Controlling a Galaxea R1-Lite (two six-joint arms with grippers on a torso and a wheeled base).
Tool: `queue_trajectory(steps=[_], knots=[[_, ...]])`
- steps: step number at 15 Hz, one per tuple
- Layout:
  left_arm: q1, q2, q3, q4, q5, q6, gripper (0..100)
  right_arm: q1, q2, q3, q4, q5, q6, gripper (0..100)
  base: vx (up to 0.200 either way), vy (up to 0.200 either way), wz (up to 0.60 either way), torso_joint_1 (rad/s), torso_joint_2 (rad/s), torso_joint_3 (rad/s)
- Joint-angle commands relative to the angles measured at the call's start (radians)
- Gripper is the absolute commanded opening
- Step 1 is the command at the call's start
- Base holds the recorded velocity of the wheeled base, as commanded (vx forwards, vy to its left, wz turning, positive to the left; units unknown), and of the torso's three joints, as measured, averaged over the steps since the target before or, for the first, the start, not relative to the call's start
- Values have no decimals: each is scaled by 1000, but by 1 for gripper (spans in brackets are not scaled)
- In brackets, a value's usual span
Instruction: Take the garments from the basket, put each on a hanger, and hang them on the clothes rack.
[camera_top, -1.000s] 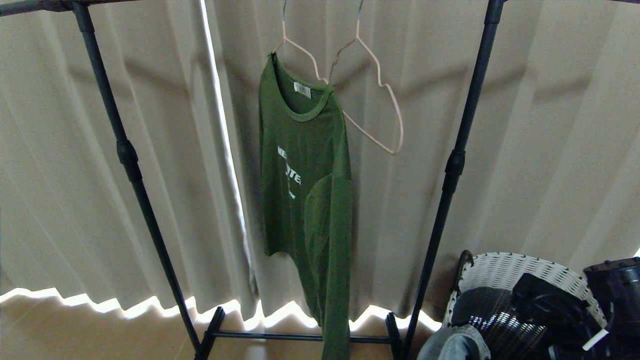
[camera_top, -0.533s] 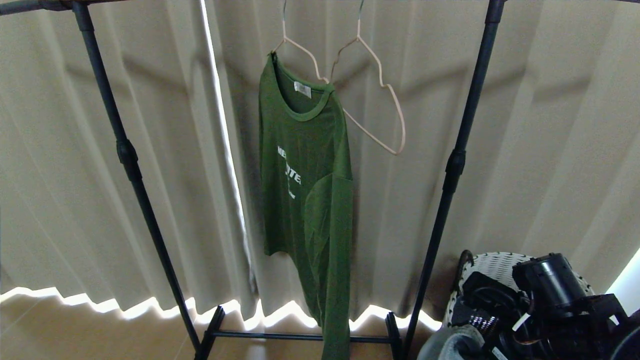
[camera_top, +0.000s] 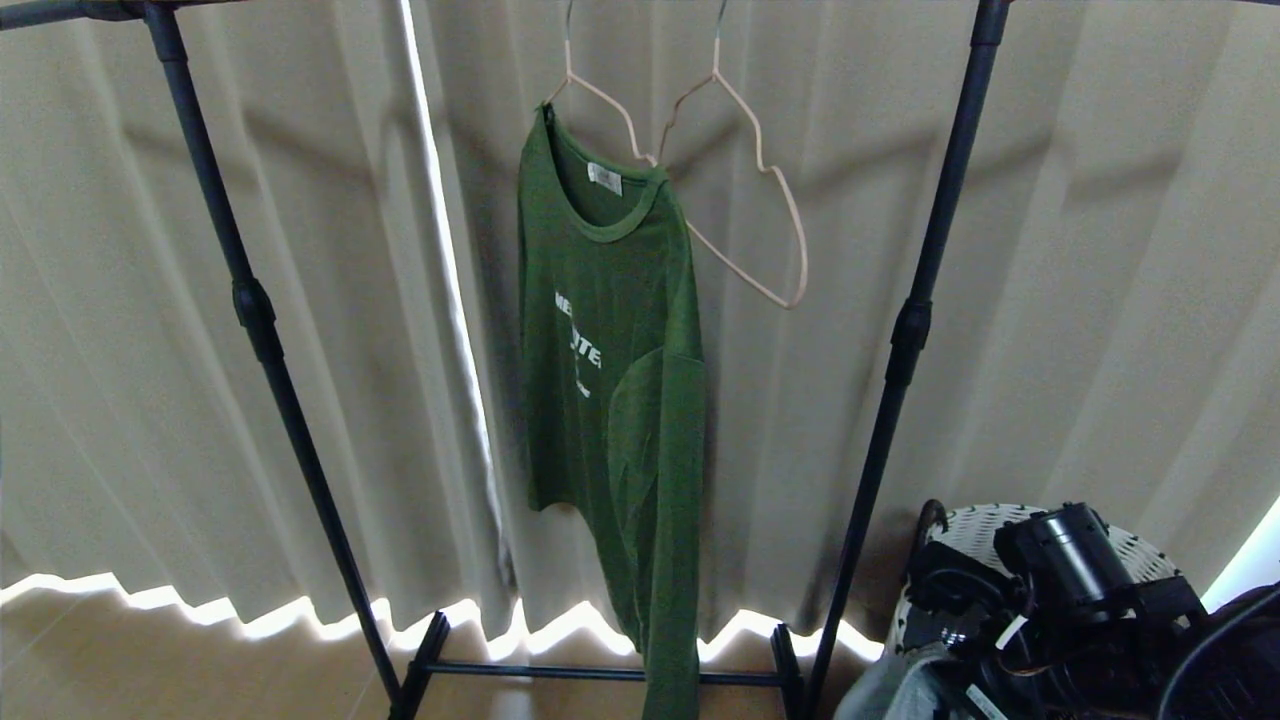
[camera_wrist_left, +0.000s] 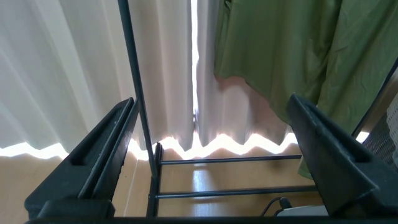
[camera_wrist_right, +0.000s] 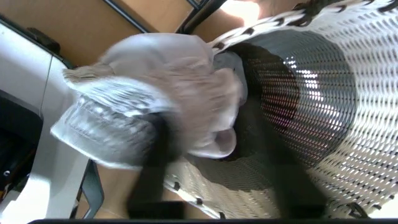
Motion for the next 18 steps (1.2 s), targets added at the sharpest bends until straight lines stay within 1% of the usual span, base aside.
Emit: queue_trajectory(steps=[1,2,4,7,10,12,13,14,15,17,18], knots=[[0,0,0,1,0,0,100,0,-1,6,-1,2,2,0,0,0,0,0,0,0],[0,0,0,0,0,0,100,0,-15,8,-1,2,5,0,0,0,0,0,0,0],[0,0,0,0,0,0,100,0,-91,17,-1,5,28,0,0,0,0,0,0,0],[0,0,0,1,0,0,100,0,-286,40,-1,12,95,0,0,0,0,0,0,0],[0,0,0,0,0,5,100,0,-400,26,-9,12,155,0,0,0,0,0,0,0],[0,0,0,1,0,2,100,0,-447,34,-83,12,160,0,0,0,0,0,0,0],[0,0,0,1,0,2,100,0,-447,34,-83,12,160,0,0,0,0,0,0,0],[0,0,0,0,0,2,100,0,-476,38,-184,14,160,0,0,0,0,0,0,0],[0,0,0,1,0,2,100,0,-484,40,-210,14,160,0,0,0,0,0,0,0],[0,0,0,0,1,5,100,0,-498,40,-219,16,161,0,0,0,0,0,0,0],[0,0,0,0,3,8,100,0,-504,34,-219,16,160,0,-200,0,0,-2,7,7]])
